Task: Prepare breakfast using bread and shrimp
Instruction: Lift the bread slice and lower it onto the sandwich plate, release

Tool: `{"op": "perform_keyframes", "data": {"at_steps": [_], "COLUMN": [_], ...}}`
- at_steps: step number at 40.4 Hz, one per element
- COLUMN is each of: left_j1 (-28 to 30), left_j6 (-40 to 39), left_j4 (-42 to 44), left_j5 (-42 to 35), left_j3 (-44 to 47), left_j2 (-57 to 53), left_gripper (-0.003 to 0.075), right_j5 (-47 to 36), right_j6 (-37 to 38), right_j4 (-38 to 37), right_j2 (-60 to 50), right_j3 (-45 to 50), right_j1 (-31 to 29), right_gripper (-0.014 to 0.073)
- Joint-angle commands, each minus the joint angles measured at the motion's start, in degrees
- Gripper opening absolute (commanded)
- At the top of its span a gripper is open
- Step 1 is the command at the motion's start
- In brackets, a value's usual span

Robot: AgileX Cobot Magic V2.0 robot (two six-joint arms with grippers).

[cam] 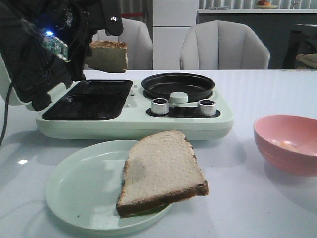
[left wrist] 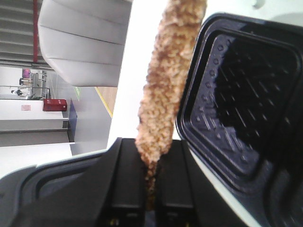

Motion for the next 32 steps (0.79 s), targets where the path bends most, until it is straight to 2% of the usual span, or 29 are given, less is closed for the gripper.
{"op": "perform_keyframes", "data": {"at_steps": [1, 12, 16, 22, 25, 32], "left_j1": [0.9, 2.43, 2.78, 2.78, 2.78, 2.64], "left_j6": [-0.24, -0.24, -0.42, -0.42, -0.42, -0.42], "left_j4": [3.33, 3.33, 3.33, 3.33, 3.33, 3.33], "left_j5": [1.48, -0.19, -1.19, -1.19, -1.19, 0.5], "left_j3": [-5.16, -6.04, -6.06, -5.76, -5.51, -3.99], "left_j2": [0.26, 3.59, 3.59, 3.59, 3.59, 3.21], "left_gripper": [0.0099, 0.0119, 0.0202, 0.0435, 0.0505, 0.0488], "right_j5": [-3.84, -3.84, -3.79, -3.79, -3.79, -3.79], "right_j6": [-0.47, -0.47, -0.47, -0.47, -0.47, -0.47], "right_j4": [0.04, 0.04, 0.04, 0.04, 0.04, 0.04], "right_j2": [0.47, 0.47, 0.47, 0.47, 0.47, 0.47], "right_j3": [-2.04, -2.04, -2.04, -2.04, -2.04, -2.04], "right_j1": [0.05, 0.05, 0.05, 0.05, 0.05, 0.05], "right_gripper": [0.0559, 0.0559, 0.0559, 0.0559, 0.0559, 0.0559]}}
